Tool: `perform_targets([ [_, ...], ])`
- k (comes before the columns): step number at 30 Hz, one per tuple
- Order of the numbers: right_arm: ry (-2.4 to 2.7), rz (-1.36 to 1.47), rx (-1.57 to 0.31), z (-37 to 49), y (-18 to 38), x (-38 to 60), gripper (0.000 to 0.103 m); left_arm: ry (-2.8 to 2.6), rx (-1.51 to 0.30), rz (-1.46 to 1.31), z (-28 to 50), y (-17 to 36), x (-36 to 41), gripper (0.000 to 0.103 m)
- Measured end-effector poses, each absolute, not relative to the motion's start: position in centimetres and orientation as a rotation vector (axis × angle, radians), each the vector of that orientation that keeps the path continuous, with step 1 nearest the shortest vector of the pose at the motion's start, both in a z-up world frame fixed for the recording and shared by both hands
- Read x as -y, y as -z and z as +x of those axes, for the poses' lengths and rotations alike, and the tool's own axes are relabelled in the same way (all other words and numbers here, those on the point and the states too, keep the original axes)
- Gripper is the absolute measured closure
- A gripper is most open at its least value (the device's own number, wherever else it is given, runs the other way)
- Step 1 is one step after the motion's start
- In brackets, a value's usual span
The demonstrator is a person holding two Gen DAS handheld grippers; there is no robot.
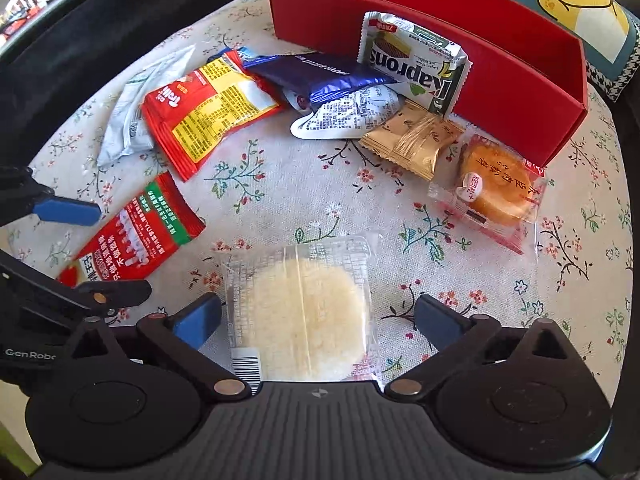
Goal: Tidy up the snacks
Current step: 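Grasp the red-green packet with the left tool while the right tool grasps the white bun, then carry the red-green packet and white bun over the red box with both tools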
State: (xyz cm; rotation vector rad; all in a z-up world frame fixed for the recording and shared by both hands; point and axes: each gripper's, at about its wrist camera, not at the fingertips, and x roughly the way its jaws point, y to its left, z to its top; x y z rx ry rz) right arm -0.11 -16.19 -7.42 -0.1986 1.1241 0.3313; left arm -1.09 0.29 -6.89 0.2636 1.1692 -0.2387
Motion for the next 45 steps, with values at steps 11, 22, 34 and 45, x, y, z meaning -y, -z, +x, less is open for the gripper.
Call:
perform_targets([
  [11, -0.257, -0.244, -1.1, -1.1, 6.2, 15.8, 0.037, 0.289, -1.188, 0.188, -1.4, 6.0, -0.1, 0.003],
  [22, -0.199, -0.153, -1.06, -2.4, 4.0, 17.2, 0.038, 0.315, -1.172, 0.113, -0.8, 4.6, 0.1, 0.036],
  [34, -0.23, -0.134, -1.071, -2.1, 4.4, 17.2, 0.038, 0.226, -1.181, 0.128, 0.2, 6.7, -0.5, 0.0],
  [45, -0.229, -0.132, -1.057, -2.1, 4.0, 17.1, 0.038, 0.227, -1.176, 0.109, -0.6, 5.3, -0.1, 0.01],
])
